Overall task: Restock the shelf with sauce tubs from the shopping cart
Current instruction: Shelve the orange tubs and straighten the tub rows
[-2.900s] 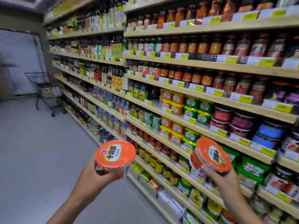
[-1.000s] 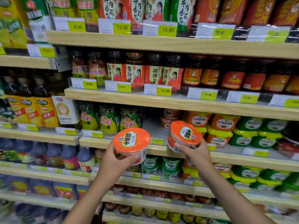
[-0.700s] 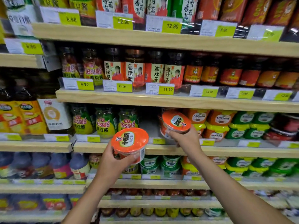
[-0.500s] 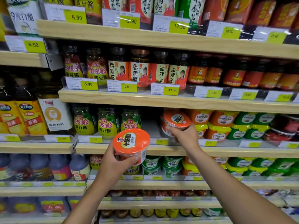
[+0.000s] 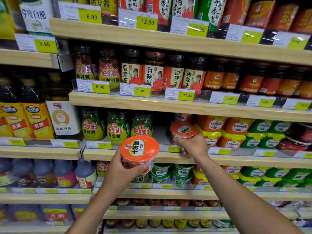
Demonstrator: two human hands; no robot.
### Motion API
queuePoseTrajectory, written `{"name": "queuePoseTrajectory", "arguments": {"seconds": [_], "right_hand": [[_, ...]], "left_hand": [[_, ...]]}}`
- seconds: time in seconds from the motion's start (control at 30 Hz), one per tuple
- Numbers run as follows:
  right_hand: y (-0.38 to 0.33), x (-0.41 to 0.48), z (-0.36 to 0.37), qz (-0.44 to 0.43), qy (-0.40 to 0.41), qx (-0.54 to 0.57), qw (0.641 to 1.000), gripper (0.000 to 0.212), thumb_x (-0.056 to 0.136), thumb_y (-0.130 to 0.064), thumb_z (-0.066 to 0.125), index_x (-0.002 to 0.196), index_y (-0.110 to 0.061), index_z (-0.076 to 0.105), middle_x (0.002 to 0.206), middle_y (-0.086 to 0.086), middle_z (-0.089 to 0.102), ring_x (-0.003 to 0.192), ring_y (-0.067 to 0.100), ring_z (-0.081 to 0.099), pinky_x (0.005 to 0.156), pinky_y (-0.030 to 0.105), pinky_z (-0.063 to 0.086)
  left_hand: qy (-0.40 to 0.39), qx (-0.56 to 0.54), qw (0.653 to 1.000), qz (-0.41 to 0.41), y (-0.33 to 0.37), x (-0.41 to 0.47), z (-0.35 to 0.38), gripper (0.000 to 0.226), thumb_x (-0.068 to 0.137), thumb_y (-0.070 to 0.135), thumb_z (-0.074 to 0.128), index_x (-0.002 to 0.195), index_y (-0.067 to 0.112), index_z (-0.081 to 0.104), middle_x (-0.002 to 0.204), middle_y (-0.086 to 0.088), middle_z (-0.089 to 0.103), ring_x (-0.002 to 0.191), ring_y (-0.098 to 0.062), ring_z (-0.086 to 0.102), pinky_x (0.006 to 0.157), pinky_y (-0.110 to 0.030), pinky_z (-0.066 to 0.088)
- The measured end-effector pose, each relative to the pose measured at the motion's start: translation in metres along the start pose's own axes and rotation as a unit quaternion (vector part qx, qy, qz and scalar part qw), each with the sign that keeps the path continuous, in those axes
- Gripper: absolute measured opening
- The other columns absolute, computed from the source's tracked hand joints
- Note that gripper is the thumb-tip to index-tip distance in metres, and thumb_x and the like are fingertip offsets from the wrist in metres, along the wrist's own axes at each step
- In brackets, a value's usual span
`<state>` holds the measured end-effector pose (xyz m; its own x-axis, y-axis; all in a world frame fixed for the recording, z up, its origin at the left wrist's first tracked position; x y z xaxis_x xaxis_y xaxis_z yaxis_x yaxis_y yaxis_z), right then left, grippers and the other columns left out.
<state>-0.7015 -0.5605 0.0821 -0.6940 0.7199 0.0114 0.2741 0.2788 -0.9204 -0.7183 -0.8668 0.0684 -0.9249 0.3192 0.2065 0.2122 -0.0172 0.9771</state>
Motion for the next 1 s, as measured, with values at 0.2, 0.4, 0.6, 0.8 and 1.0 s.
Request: {"name": "queuePoseTrajectory", "arguments": {"seconds": [0.2, 0.4, 0.6, 0.8, 1.0], "right_hand": [[0.003, -0.003, 0.002, 0.011, 0.006, 0.030, 0.999, 0.073, 0.063, -0.021, 0.093, 0.118, -0.006, 0.048, 0.084, 0.016, 0.072, 0.041, 0.016, 0.063, 0.039, 0.027, 0.050], [0.002, -0.009, -0.003, 0.001, 0.004, 0.005, 1.000, 0.074, 0.067, -0.027, 0.092, 0.118, -0.009, 0.041, 0.086, 0.016, 0.072, 0.042, 0.015, 0.064, 0.039, 0.025, 0.049], [0.000, -0.010, -0.005, 0.017, -0.002, -0.046, 0.999, 0.075, 0.065, -0.046, 0.089, 0.114, -0.004, 0.051, 0.065, 0.009, 0.072, 0.041, 0.016, 0.066, 0.036, 0.018, 0.044], [-0.007, -0.005, -0.001, 0.024, 0.001, -0.044, 0.999, 0.075, 0.070, -0.039, 0.089, 0.117, -0.007, 0.042, 0.082, 0.013, 0.072, 0.041, 0.013, 0.065, 0.036, 0.022, 0.046], [-0.003, -0.005, 0.000, 0.030, -0.012, -0.027, 0.999, 0.078, 0.065, -0.040, 0.091, 0.119, -0.004, 0.048, 0.087, 0.015, 0.073, 0.044, 0.019, 0.068, 0.039, 0.025, 0.051]], "left_hand": [[-0.002, 0.014, 1.000, 0.000, -0.006, 0.002, 0.000, 0.095, 0.047, 0.059, 0.089, 0.133, 0.040, 0.052, 0.122, 0.015, 0.067, 0.109, -0.002, 0.065, 0.087, -0.027, 0.055], [-0.006, 0.016, 1.000, -0.001, -0.004, -0.001, 0.006, 0.091, 0.054, 0.044, 0.099, 0.132, 0.037, 0.051, 0.119, 0.016, 0.066, 0.101, 0.010, 0.063, 0.073, -0.015, 0.055], [-0.011, 0.014, 1.000, -0.005, -0.005, 0.002, 0.012, 0.089, 0.048, 0.053, 0.096, 0.126, 0.044, 0.053, 0.115, 0.020, 0.069, 0.104, 0.004, 0.065, 0.079, -0.022, 0.056], [-0.018, 0.023, 1.000, 0.000, 0.002, 0.003, 0.022, 0.077, 0.064, 0.032, 0.092, 0.127, 0.045, 0.049, 0.120, 0.018, 0.065, 0.100, 0.012, 0.062, 0.074, -0.017, 0.055], [-0.022, 0.026, 0.999, -0.006, 0.001, 0.000, 0.025, 0.076, 0.056, 0.045, 0.089, 0.121, 0.052, 0.050, 0.121, 0.019, 0.064, 0.107, 0.002, 0.063, 0.084, -0.024, 0.053]]}}
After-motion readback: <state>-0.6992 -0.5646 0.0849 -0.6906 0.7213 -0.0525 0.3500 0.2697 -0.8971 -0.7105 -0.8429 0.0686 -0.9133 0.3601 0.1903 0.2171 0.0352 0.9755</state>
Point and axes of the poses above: each hand's wrist, its own x-axis towards the middle knuckle, its own z-axis out of the palm, y = z × x, the point moved 7 cm from there along x, towards the middle knuckle
